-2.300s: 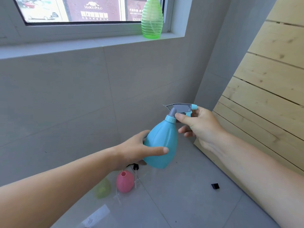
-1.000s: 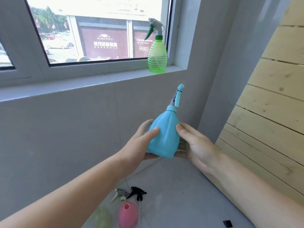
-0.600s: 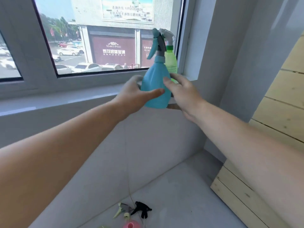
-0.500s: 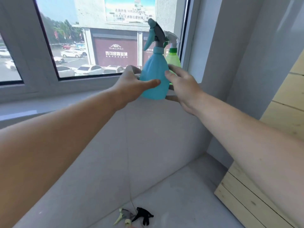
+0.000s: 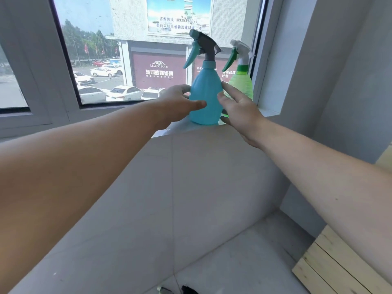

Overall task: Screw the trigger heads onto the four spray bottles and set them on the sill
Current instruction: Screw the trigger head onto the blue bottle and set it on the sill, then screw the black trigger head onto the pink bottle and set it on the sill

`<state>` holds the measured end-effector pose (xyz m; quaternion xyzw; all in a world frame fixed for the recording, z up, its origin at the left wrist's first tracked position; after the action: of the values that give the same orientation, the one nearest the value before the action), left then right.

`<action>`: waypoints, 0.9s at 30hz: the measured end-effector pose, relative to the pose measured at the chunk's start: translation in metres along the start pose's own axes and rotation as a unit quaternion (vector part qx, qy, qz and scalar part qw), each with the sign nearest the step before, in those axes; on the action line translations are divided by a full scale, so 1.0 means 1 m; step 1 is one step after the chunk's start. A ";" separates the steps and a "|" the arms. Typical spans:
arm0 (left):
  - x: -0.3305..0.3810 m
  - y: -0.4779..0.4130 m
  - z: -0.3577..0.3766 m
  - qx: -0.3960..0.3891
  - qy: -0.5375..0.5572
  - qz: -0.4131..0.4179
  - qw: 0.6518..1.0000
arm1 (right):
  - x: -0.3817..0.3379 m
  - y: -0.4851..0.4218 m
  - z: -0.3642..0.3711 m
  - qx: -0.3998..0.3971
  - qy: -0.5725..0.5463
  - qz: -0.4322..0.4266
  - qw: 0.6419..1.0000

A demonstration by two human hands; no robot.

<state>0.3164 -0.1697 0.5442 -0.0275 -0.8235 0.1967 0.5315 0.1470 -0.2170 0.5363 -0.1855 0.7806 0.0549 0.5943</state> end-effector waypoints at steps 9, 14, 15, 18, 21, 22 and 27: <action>-0.008 -0.001 -0.002 0.026 -0.062 0.005 0.998 | 0.005 0.004 -0.001 0.023 0.025 0.004 0.999; 0.020 0.028 -0.006 0.077 -0.075 0.035 0.994 | 0.010 0.020 -0.014 0.056 0.009 -0.008 0.998; 0.027 0.038 -0.005 0.093 -0.071 0.045 0.992 | 0.012 0.027 -0.017 0.062 0.005 -0.012 0.998; 0.039 0.070 0.009 0.125 -0.047 0.097 0.986 | 0.024 0.057 -0.023 0.068 -0.016 -0.009 0.998; 0.023 0.111 0.049 0.067 0.018 0.107 0.992 | 0.058 0.088 -0.024 0.060 -0.018 0.025 0.998; 0.008 0.125 0.066 0.034 0.028 0.089 0.995 | 0.074 0.098 -0.022 0.055 -0.019 0.047 0.997; -0.115 0.204 0.133 -0.127 -0.012 -0.109 0.986 | 0.192 0.151 -0.003 0.007 -0.006 0.214 0.977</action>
<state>0.2153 -0.0504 0.3256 -0.0023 -0.8462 0.0319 0.5319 0.0473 -0.1209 0.3351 -0.0090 0.7987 0.1765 0.5751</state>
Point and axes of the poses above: each hand's wrist, its own y-axis away from the middle knuckle, its own z-axis out of the palm, x = y × z, the point moved 6 cm from there along -y, towards the middle knuckle, and after that the axes turned 12 degrees about z, right-handed, at the moved point
